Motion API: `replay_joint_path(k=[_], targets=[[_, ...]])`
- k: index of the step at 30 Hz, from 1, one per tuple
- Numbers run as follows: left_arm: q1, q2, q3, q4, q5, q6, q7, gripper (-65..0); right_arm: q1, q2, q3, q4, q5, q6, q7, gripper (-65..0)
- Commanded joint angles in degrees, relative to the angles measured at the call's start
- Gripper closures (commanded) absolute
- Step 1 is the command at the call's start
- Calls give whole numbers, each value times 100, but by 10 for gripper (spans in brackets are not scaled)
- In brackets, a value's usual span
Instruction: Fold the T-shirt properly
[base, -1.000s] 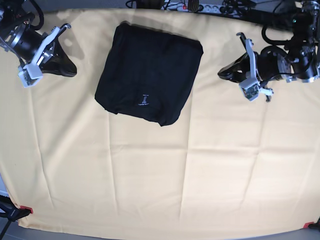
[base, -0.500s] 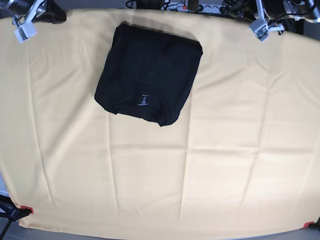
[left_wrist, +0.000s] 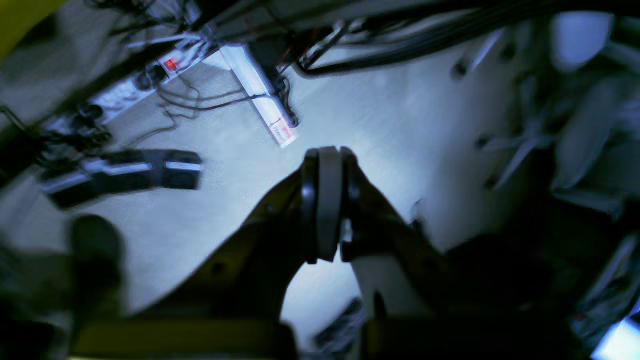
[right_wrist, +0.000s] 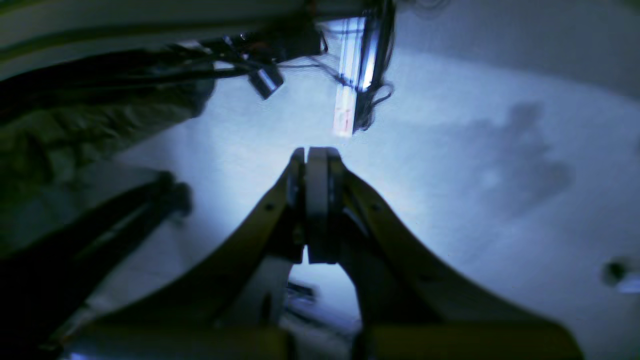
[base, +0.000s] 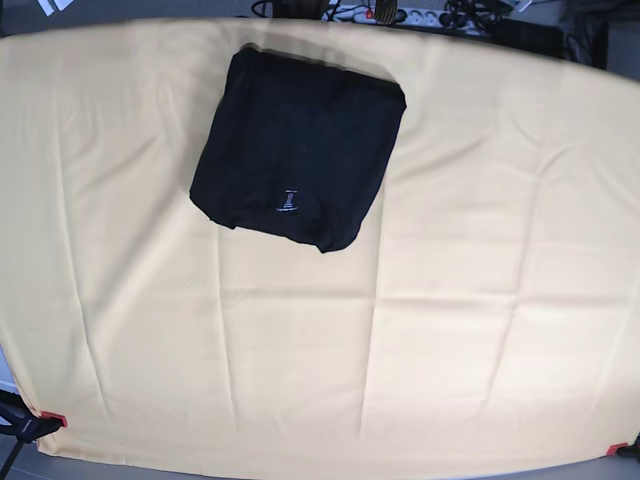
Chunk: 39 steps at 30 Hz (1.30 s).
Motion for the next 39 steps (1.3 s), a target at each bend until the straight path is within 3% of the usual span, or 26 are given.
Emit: replay_joint_path(k=[1,6,11,18,22,26,28,32,34,36,39], targets=[[92,-2,52,-173,-68,-9,-9,0,-90,44,-116,-177,24,19,79,0],[-439,-2,741,-1528,203,-282,-210,0,280,177,-1095,-1344,-990,19,780,0],[-1287,0,1545,-3130,1333,-258,-1158,0,1021,262,-1980,-2597,-2332,19,1921,0],[-2677,2,2439,-5501,2127,-260,-2549,0,2199,262,-3034,-4542,-3952,19,3740,0],[-3432,9,2935,-6701,2804,-260,-3622,0,2900,258,-3622,-5608,-4457,19,4723,0],[-4127,52,3392,-7733,3611,-229,-4638,0,3574,227,-4280,-6492,-5064,-636,5692,0],[-4428,101,3615,-8185,4004,24,-5178,0,3875,208,-4607,-6865,-5316,-1064,6120,0],[-4924,339,3960,-8931,4354,1246,-6065,0,4380,85,-5121,-7532,-5327,-1801,6686,0],[-5112,531,4046,-9224,4365,1685,-6577,0,4564,-63,-5252,-7825,-5458,-2159,6970,0],[-5272,778,4070,-9486,4483,1939,-6961,0,4660,-262,-5281,-8067,-5711,-2406,7361,0],[-5466,1150,4070,-9851,4557,2153,-7232,0,4708,-549,-5281,-8227,-5958,-2496,7600,0]])
